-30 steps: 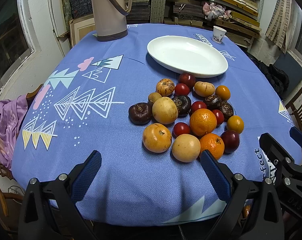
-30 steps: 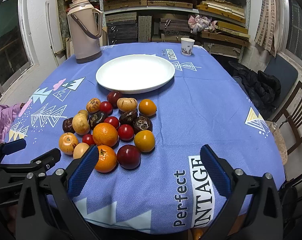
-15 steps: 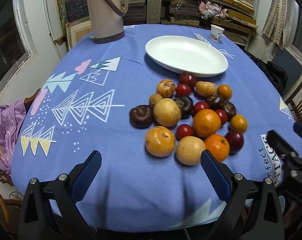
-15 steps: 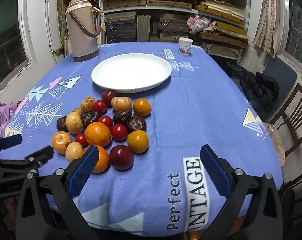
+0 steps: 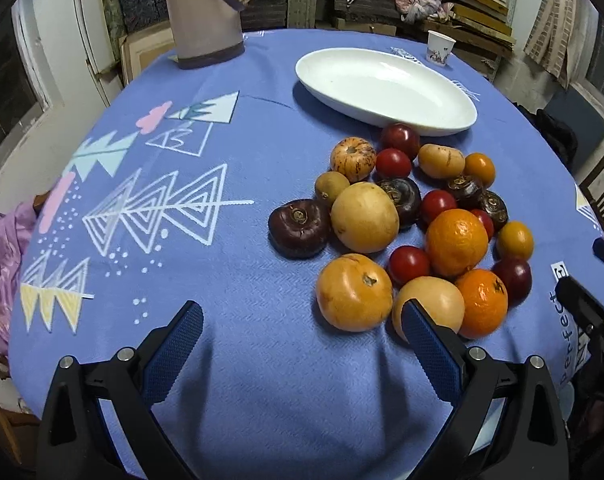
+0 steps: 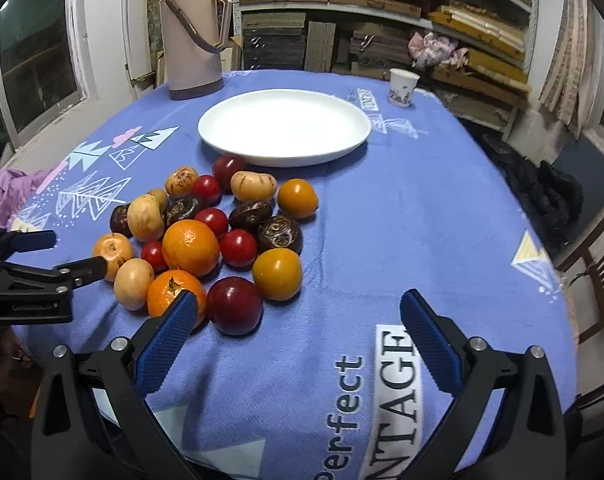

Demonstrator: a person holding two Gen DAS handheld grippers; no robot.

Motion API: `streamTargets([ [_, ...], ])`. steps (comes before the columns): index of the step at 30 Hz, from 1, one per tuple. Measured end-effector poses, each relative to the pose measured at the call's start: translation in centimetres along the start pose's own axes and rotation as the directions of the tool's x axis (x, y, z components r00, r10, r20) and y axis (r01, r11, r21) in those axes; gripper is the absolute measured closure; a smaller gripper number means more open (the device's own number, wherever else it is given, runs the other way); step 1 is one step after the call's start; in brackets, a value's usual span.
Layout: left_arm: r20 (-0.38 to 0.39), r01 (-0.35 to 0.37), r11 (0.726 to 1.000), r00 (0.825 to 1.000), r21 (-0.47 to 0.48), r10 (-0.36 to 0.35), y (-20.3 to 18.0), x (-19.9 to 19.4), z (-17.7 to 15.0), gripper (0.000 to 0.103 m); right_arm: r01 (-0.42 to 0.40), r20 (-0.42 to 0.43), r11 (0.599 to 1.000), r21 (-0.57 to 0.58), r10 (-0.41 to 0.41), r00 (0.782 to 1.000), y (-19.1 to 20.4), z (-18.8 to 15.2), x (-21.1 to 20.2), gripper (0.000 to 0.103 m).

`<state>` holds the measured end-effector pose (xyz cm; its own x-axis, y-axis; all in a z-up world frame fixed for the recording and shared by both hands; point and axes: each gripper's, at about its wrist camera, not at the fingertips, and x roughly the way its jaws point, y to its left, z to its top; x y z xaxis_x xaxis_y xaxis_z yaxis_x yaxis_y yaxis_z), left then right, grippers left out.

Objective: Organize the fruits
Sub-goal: 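Lower the left tool onto the large orange persimmon and close it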

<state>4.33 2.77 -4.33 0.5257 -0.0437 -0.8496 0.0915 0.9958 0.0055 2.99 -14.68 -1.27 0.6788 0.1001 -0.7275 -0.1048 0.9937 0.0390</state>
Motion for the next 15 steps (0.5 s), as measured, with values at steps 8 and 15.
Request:
streamTargets([
  [8,-0.034,0.028,0.999,0.999,-0.02,-0.028,0.4,1.7,0.8,0.004,-0.009,-0.013,1.0,0.021,0.009,1.0,-0.6,0.4,1.2,0.004],
  [15,-0.048,0.071,0.997,0.996,-0.023,-0.072,0.9,2.8,1.0,0.016,-0.003,-0.014,1.0,0.029,0.003,1.0,-1.4,0.6,1.7,0.004],
])
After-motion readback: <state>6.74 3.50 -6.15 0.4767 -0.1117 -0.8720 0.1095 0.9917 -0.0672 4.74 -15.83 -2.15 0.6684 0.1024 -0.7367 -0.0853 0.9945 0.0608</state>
